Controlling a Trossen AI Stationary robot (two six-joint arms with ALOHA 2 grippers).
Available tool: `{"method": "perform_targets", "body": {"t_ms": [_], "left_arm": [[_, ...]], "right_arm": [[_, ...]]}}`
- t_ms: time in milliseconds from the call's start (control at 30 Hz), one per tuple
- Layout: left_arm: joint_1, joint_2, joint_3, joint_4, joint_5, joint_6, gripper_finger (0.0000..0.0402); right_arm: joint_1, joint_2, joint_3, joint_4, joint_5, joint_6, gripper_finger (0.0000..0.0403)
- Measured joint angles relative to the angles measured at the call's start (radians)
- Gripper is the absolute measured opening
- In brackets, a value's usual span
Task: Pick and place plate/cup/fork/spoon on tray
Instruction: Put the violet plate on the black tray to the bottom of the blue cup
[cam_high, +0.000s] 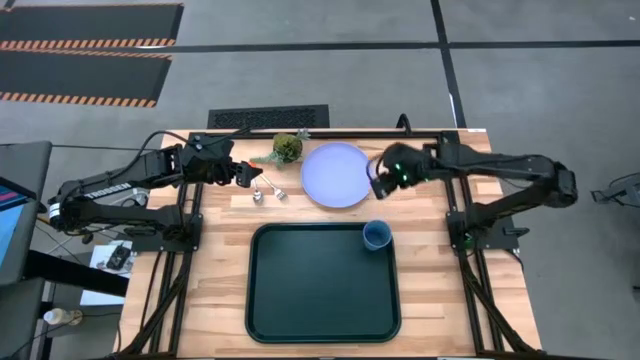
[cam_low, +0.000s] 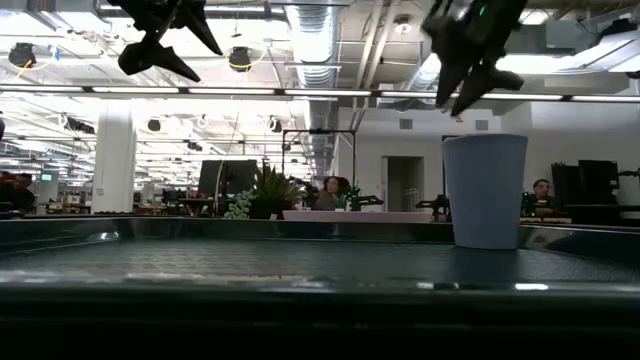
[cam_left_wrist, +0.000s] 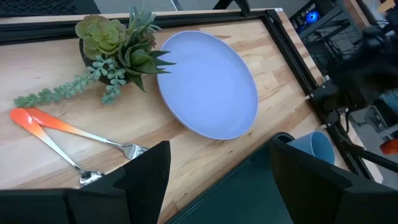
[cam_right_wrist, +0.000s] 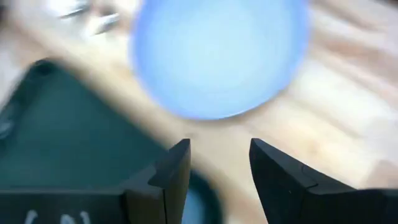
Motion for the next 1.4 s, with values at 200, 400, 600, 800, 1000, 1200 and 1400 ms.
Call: {"method": "perform_targets", "body": {"t_ms": [200,400,600,800,1000,1200,1400], "left_arm": [[0.000,0.000,0.000,-0.001,0.000,-0.008,0.0256],[0.000,0.000,0.000,0.000,0.000,-0.014,0.0256],[0.000,0.000,0.000,-0.004,0.015,-0.014,0.0256],[0.000,0.000,0.000,-0.025,0.015,-0.014,0.0256],[0.000,0.000,0.000,-0.026,0.018,-0.014,0.0256],[0.000,0.000,0.000,-0.026,0.019,-0.014,0.0256],[0.000,0.000,0.000,-0.026,0.019,-0.006,0.0256]], "right_arm": [[-0.157,0.154,-0.002,0.029,-0.001,-0.068,0.0199],[-0.246,0.306,-0.002,0.099,-0.028,-0.108,0.0213],[-0.300,0.420,-0.002,0.154,-0.065,-0.114,0.0228],[-0.320,0.501,-0.002,0.215,-0.083,-0.113,0.0230],[-0.319,0.571,-0.002,0.231,-0.128,-0.114,0.0199],[-0.319,0.580,0.000,0.233,-0.139,-0.093,0.0081],[-0.352,0.525,-0.002,0.218,-0.155,-0.098,0.0016]]}}
